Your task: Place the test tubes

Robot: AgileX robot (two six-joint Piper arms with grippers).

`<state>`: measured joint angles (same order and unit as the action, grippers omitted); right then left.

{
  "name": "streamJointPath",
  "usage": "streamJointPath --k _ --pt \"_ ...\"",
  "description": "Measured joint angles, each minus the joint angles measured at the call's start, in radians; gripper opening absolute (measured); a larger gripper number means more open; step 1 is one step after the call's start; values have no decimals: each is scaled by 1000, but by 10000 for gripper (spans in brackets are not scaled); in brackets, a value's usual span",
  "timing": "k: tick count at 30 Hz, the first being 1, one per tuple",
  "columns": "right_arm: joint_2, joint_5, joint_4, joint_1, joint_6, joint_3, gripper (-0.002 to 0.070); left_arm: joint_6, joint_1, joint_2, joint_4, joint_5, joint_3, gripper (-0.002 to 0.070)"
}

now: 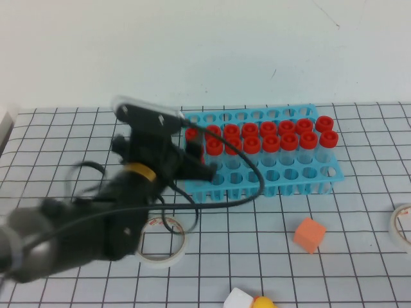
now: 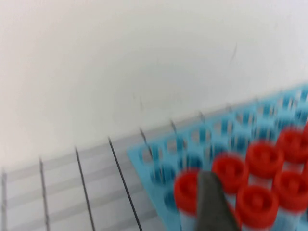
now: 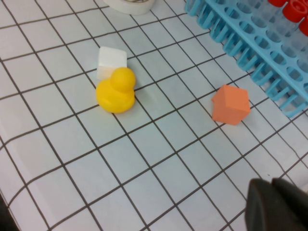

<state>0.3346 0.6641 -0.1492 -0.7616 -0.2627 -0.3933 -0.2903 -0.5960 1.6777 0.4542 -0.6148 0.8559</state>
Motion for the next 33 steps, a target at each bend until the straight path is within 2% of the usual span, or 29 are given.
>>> streamJointPath --k 4,5,6,8,13,18,21,23,28,33 --pt "0 0 0 0 0 0 -1 -126 0 -166 26 63 0 225" --pt "0 0 0 0 0 0 -1 -158 0 -204 26 81 0 167" --pt "0 0 0 0 0 0 -1 -206 2 -293 7 110 0 73" --pt "0 0 0 0 0 0 -1 -228 16 -376 -13 125 0 34" --pt "0 0 0 0 0 0 -1 -239 94 -544 -58 224 0 6" --pt "0 0 0 0 0 0 -1 -233 228 -665 -123 397 -14 4" --pt "0 0 0 0 0 0 -1 -178 313 -717 -153 404 -74 2" --pt "0 0 0 0 0 0 -1 -139 372 -779 -128 342 -175 1" --pt "0 0 0 0 -2 0 -1 -158 391 -916 -67 271 -332 1" --pt "0 0 0 0 -2 0 -1 -366 391 -1028 43 259 -422 1"
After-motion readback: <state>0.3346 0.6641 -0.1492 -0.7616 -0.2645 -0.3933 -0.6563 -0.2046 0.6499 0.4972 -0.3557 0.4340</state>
